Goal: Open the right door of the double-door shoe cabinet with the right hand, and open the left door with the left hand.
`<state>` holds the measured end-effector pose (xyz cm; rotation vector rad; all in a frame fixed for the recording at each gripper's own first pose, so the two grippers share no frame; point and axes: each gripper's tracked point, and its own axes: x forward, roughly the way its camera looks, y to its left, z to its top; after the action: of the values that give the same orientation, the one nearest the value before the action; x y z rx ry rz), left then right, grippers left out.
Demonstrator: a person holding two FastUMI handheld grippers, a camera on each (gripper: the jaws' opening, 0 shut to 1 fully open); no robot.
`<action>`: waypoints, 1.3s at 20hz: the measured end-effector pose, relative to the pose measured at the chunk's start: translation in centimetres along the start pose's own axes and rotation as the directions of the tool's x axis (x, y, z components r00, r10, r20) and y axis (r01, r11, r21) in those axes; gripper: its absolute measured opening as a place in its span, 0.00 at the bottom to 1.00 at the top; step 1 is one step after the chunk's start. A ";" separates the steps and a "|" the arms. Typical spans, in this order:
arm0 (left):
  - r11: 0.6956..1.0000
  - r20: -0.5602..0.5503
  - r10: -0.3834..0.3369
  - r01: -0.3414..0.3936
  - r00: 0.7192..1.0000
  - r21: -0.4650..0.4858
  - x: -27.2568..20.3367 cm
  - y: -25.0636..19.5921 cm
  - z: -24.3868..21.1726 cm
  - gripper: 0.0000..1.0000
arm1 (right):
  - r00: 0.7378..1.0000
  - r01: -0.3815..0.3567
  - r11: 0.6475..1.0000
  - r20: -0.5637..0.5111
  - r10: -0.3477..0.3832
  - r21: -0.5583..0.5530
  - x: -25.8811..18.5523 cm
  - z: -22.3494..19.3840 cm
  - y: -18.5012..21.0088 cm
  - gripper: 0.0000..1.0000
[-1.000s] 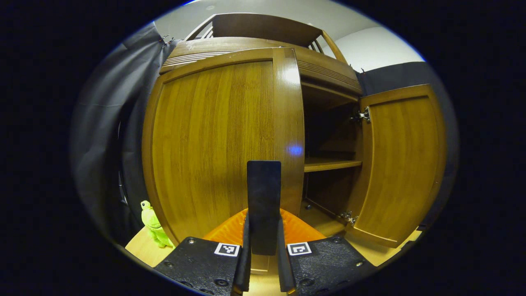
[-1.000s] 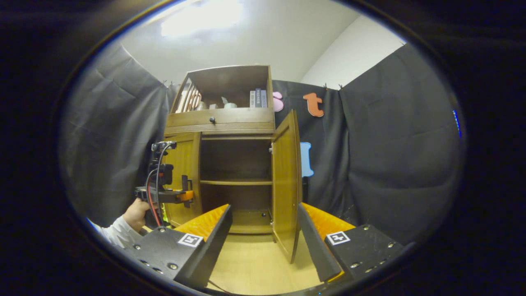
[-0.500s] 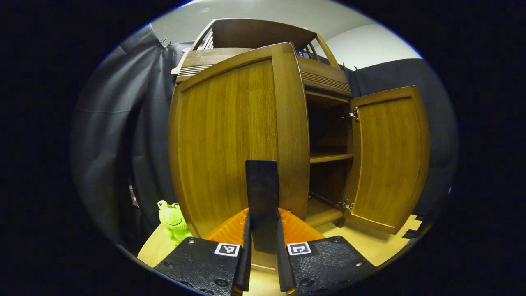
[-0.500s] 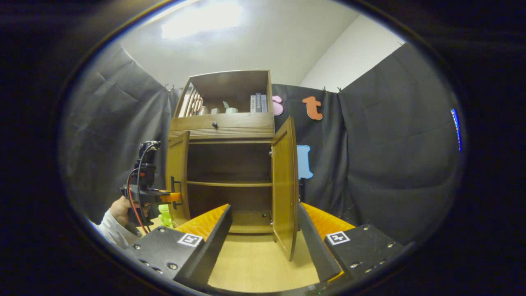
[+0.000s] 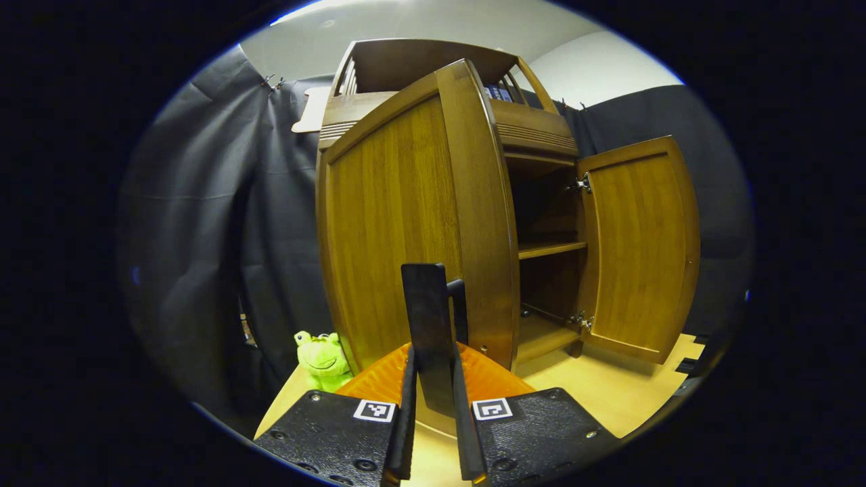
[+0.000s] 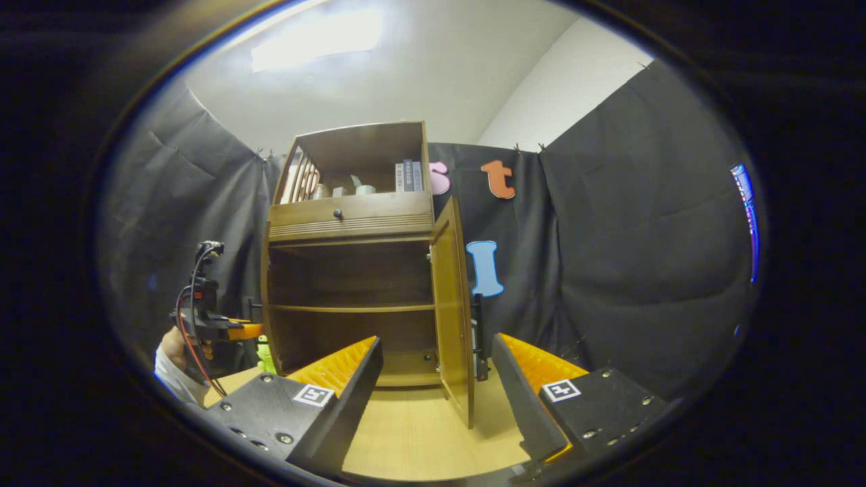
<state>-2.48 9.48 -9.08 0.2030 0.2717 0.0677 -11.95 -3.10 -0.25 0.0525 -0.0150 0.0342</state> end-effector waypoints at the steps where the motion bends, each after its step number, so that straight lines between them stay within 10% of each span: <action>1: 1.000 -0.002 0.004 -0.004 1.000 -0.008 -0.5 0.4 0.0 0.26 | 1.000 -0.011 1.000 -0.008 0.011 0.013 0.0 -0.1 0.3 0.96; 19: 0.976 0.005 0.216 -0.216 0.976 -0.024 -4.9 11.8 -1.2 0.05 | 0.996 -0.089 0.996 -0.027 0.089 0.027 0.8 -0.1 4.1 0.96; 26: 0.994 0.031 0.097 -0.095 0.995 -0.053 -5.6 14.5 -1.7 0.01 | 0.996 -0.087 0.996 -0.028 0.088 0.034 1.0 0.0 4.8 0.96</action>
<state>-8.92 23.48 -6.17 0.1662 0.2265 0.1665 -11.12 1.71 -0.02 0.0838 0.0123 0.1229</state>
